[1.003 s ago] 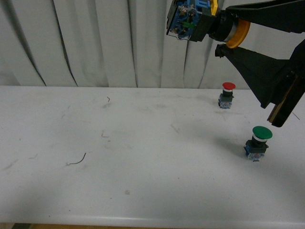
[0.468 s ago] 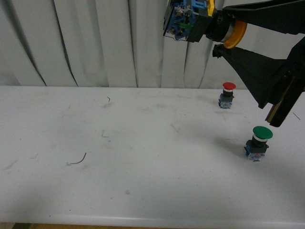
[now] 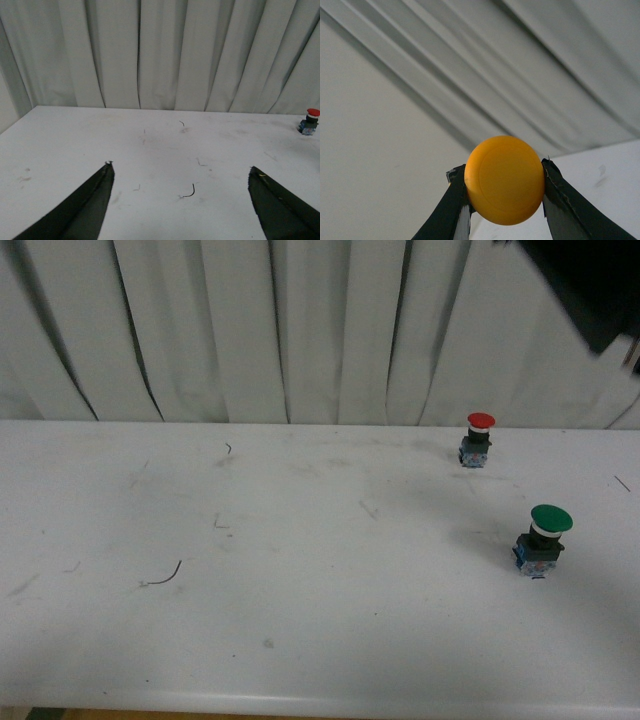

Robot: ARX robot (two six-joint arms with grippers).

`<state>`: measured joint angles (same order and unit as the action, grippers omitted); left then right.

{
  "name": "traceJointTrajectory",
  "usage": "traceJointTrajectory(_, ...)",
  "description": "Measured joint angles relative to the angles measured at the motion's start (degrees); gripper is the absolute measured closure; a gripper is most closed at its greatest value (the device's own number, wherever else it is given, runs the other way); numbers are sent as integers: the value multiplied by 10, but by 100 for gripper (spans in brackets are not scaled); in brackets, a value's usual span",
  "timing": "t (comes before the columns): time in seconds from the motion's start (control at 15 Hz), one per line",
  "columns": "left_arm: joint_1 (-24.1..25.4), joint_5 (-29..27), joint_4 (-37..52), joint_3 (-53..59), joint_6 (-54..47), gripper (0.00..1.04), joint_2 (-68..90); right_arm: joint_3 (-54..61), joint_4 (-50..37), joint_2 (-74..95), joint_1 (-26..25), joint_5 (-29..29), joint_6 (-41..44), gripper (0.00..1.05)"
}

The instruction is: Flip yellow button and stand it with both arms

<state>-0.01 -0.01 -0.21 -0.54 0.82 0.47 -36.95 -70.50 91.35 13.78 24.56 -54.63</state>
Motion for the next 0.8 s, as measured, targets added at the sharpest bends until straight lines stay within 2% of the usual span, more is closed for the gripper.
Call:
traceJointTrajectory(0.07,0,0,0,0,0,11,0,-27,58,-8,-5,-46,87,70)
traceJointTrajectory(0.13,0,0,0,0,-1,5,0,-44,116,-2,-13,-102,193,70)
traceJointTrajectory(0.27,0,0,0,0,0,7,0,-59,184,31,-39,-184,364,70)
traceJointTrajectory(0.4,0,0,0,0,0,7,0,-89,195,49,-61,-238,487,70)
traceJointTrajectory(0.6,0,0,0,0,0,7,0,-150,254,103,-73,-298,572,70)
traceJointTrajectory(0.8,0,0,0,0,0,7,0,-236,357,189,-75,-356,577,70)
